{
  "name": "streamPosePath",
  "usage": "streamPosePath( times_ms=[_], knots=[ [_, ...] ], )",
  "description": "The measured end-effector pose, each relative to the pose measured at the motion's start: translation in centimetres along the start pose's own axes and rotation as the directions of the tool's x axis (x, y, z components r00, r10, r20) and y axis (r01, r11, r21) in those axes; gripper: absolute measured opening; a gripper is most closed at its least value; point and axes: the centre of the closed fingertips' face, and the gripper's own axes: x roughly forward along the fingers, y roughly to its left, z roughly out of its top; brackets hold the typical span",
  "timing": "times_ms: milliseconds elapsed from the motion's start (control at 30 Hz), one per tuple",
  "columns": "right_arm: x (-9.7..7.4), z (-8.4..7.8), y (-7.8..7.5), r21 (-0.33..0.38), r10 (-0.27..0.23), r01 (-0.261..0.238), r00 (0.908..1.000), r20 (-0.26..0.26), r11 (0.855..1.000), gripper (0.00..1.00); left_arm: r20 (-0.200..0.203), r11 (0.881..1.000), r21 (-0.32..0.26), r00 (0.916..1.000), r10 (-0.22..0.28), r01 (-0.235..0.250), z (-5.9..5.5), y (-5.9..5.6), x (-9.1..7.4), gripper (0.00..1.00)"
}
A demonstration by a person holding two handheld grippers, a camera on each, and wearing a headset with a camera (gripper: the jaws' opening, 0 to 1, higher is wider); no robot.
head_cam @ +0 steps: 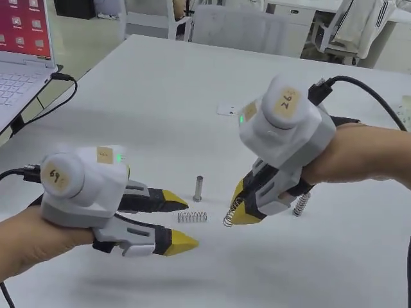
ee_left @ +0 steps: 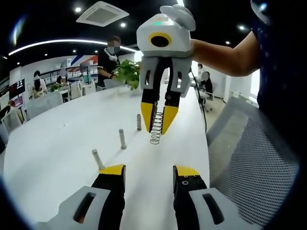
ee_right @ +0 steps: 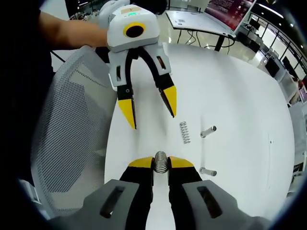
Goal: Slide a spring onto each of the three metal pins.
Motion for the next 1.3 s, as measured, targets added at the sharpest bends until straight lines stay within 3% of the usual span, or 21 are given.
streamPosePath(
  times_ms=[500,800,1300],
  knots=[
    [-1.3,-1.5,-1.7,0.025,-0.04,0.041,0.9988,-0.029,0.999,0.08,0.009,0.996,-0.045,0.9969,0.078,-0.077,-0.8,1.6,-1.2,0.57],
    [-2.1,-2.1,-2.5,0.034,-0.061,0.062,0.9972,-0.043,0.997,0.08,-0.012,0.992,-0.048,0.9931,0.117,-0.117,-1.7,2.1,-1.5,0.7],
    [-3.4,-3.3,-5.3,0.037,-0.116,0.12,0.9896,-0.084,0.992,0.09,-0.029,0.983,-0.065,0.9846,0.173,-0.174,-2.7,3.2,-1.6,0.85]
  ],
)
